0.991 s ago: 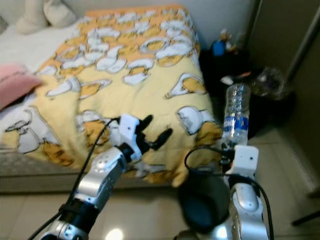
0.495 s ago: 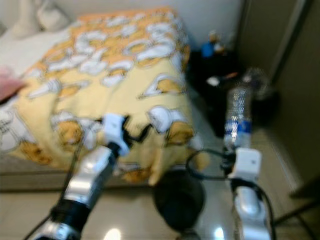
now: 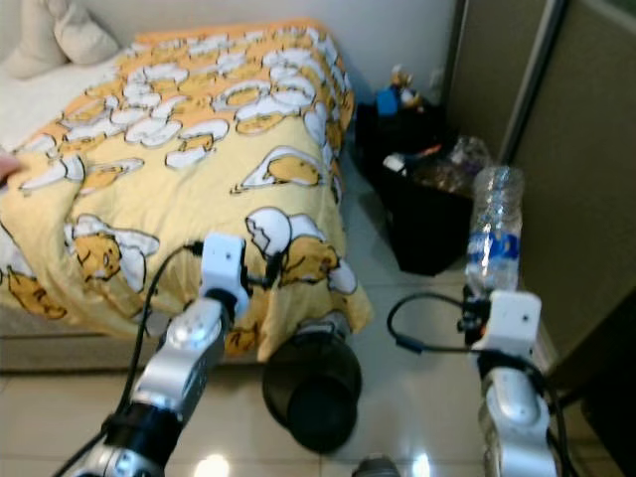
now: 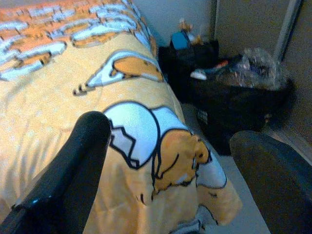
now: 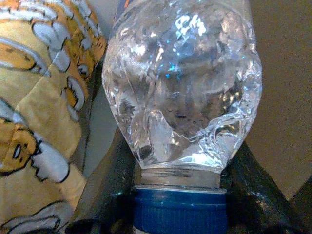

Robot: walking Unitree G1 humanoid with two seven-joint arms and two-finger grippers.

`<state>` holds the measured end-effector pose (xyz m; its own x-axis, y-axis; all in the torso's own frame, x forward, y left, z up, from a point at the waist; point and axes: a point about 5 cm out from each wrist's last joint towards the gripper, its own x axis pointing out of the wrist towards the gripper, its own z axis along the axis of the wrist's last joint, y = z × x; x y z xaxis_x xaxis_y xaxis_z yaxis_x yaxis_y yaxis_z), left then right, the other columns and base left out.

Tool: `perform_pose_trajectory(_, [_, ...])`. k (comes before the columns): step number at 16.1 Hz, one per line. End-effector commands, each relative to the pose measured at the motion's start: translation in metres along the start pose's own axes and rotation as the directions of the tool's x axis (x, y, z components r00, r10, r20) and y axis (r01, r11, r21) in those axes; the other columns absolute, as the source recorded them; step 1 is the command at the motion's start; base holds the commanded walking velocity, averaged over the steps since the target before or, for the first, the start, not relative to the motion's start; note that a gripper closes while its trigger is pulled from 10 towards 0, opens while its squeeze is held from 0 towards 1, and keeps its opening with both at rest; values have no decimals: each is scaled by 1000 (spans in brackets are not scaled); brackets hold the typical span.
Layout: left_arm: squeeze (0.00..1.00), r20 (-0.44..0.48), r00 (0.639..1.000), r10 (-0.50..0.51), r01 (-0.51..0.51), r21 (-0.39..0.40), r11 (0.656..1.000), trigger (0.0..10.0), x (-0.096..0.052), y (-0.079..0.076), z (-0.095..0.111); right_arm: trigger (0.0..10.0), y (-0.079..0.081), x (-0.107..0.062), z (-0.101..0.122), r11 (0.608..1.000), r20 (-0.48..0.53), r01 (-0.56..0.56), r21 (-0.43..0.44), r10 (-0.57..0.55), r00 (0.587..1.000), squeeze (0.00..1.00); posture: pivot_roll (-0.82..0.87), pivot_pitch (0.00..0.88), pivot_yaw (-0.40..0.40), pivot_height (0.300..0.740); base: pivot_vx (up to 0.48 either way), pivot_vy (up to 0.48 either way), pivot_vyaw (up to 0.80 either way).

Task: Clean up the room

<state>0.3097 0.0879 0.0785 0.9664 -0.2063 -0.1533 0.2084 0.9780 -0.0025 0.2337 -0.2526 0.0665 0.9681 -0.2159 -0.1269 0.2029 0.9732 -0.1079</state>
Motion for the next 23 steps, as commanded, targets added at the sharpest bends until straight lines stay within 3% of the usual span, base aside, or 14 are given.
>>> perform_pose_trajectory(1, [0,-11,999,53,-52,25,998,10000,0,13,-3,0,10,4,6,999,34,-33,24,32,999,0,-294,0,140,730,0,0,0])
perform_pose_trajectory(4, [0,22,999,37,-38,61,997,10000,6,11,4,0,12,5,3,999,25,-36,26,35,999,0,-282,0,145,730,0,0,0])
perform_pose_trajectory(9, [0,30,999,-35,32,76,997,10000,11,0,7,0,18,6,0,998,18,-52,18,51,999,0,-286,0,147,730,0,-475,704])
perform_pose_trajectory(10, [122,38,995,-87,83,104,991,10000,11,-11,7,0,16,7,0,999,15,-52,10,51,999,0,-289,0,147,730,0,-472,669])
perform_pose_trajectory(11, [161,44,993,-109,104,105,989,10000,10,-15,7,0,16,6,-1,999,12,-51,6,51,999,0,-290,0,147,730,0,-472,675])
perform_pose_trajectory(12, [4,44,991,-123,118,100,988,10000,9,-16,6,0,15,6,-1,999,11,-51,2,51,999,0,-292,0,148,730,0,-472,669])
perform_pose_trajectory(14, [0,51,989,-140,140,16,990,10000,9,-17,6,0,13,4,-3,999,4,-48,-4,48,999,0,-297,0,151,730,0,-459,672])
perform_pose_trajectory(17, [0,36,990,-136,136,-4,991,10000,10,-17,3,0,13,3,-4,999,3,-46,-9,46,999,0,-300,0,153,730,166,-221,667])
perform_pose_trajectory(20, [0,12,982,-191,190,31,981,10000,14,-24,1,0,16,5,-5,997,-10,-67,-29,67,998,0,-296,0,145,730,0,0,648])
perform_pose_trajectory(23, [0,18,979,-204,204,11,979,10000,18,-24,5,0,21,10,-3,994,-9,-97,-48,97,995,0,-293,0,141,730,0,0,0])
